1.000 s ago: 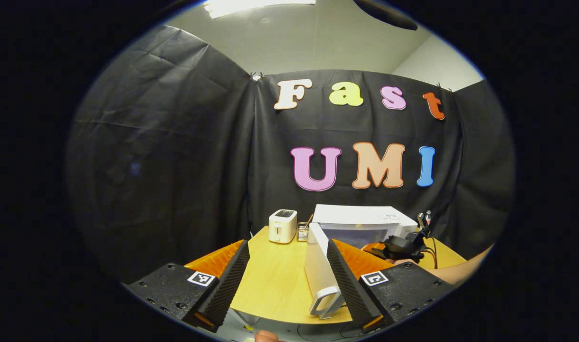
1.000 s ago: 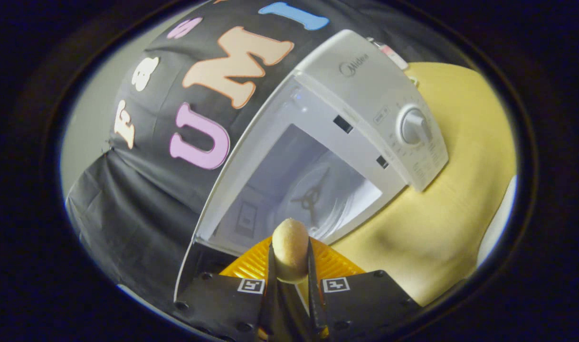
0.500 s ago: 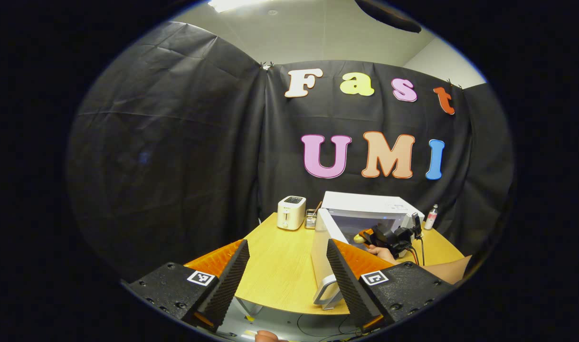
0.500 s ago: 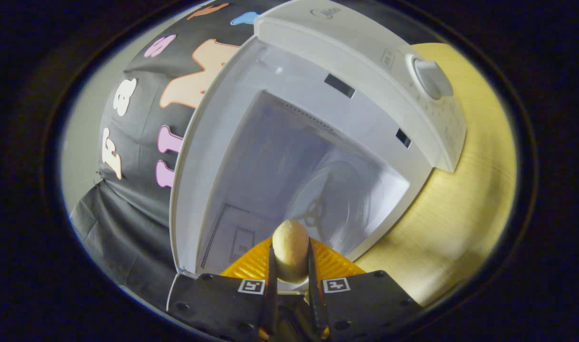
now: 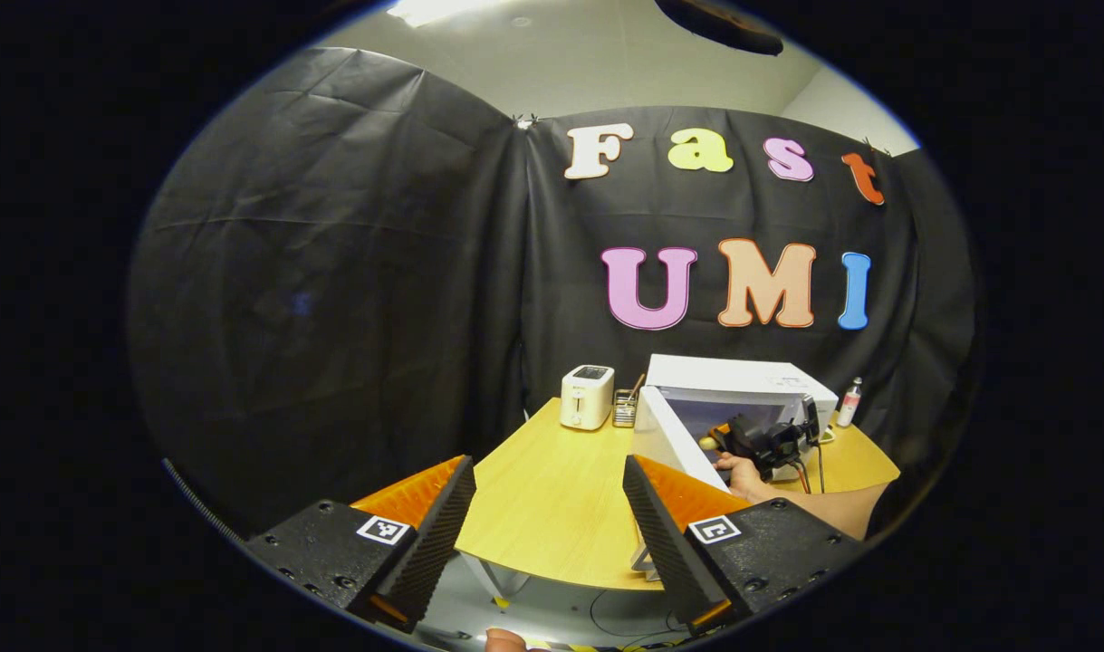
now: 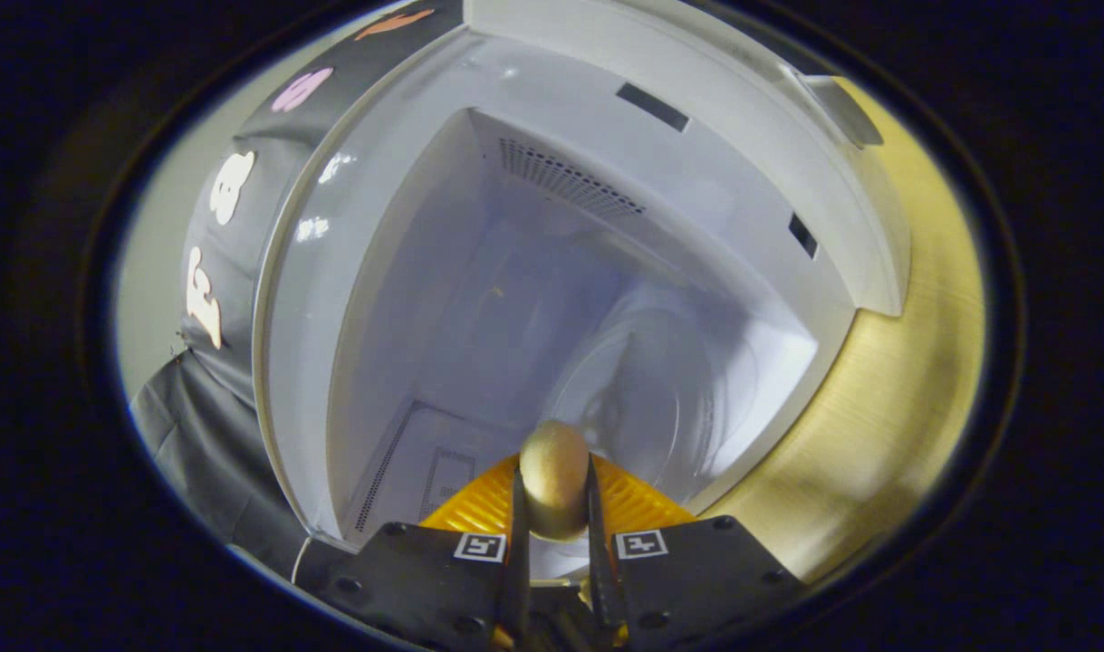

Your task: Open the microwave oven with the left hand, put the food in, and close the microwave oven.

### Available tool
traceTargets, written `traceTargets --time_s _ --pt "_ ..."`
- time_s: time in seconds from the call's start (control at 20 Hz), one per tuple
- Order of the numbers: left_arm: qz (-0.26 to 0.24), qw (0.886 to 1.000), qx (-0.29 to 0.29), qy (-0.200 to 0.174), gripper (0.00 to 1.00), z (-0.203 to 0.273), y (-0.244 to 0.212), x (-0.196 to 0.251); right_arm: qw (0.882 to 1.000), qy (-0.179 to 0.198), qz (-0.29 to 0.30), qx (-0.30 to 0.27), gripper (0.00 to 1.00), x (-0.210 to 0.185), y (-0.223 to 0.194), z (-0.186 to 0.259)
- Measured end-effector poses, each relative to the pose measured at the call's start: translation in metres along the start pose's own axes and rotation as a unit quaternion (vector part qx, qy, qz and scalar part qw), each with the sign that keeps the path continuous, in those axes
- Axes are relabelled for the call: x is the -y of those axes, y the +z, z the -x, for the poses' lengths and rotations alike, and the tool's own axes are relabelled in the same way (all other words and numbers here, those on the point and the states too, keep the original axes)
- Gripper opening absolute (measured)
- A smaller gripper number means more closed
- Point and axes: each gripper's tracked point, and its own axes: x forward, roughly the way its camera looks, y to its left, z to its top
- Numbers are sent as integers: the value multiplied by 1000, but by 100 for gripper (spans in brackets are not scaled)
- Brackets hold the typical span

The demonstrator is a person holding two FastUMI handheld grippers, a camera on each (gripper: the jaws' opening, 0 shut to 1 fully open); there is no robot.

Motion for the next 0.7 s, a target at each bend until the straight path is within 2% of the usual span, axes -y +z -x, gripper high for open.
traceTargets --time_s 0.05,0.1,0.2,0.25,0.3,0.35,0.45,0.5,0.6,0.65,0.7 --pt "0 1000 -2 2 96 1 -1 -2 1000 0 1 -1 29 2 -1 -1" --pt "1 1000 -5 6 96 4 -3 -3 1000 -2 -4 -4 22 3 -3 -4" --pt "2 1000 -6 9 96 8 -4 -4 1000 -4 -11 -10 35 3 -7 -7" --pt "1 1000 -7 9 96 9 -5 -4 1000 3 -9 -11 27 -1 -12 -7" --pt "-2 1000 -9 10 96 10 -7 -4 1000 3 -3 -8 35 -3 -10 -4" --pt "-5 1000 -11 12 94 11 -8 -6 1000 5 -2 -6 28 -5 -9 -7" --pt "-6 1000 -13 14 94 14 -9 -7 1000 -4 -1 -6 27 -5 -6 -14" --pt "-4 1000 -14 14 96 16 -9 -6 1000 -11 4 -9 38 -1 -8 -17" --pt "-4 1000 -15 12 96 19 -10 -4 1000 -18 19 -3 78 4 -3 -15" --pt "-5 1000 -14 12 96 19 -9 -3 999 -19 28 3 72 3 2 -12" --pt "-6 1000 -13 10 94 20 -9 -2 999 -21 43 13 84 5 5 -11"
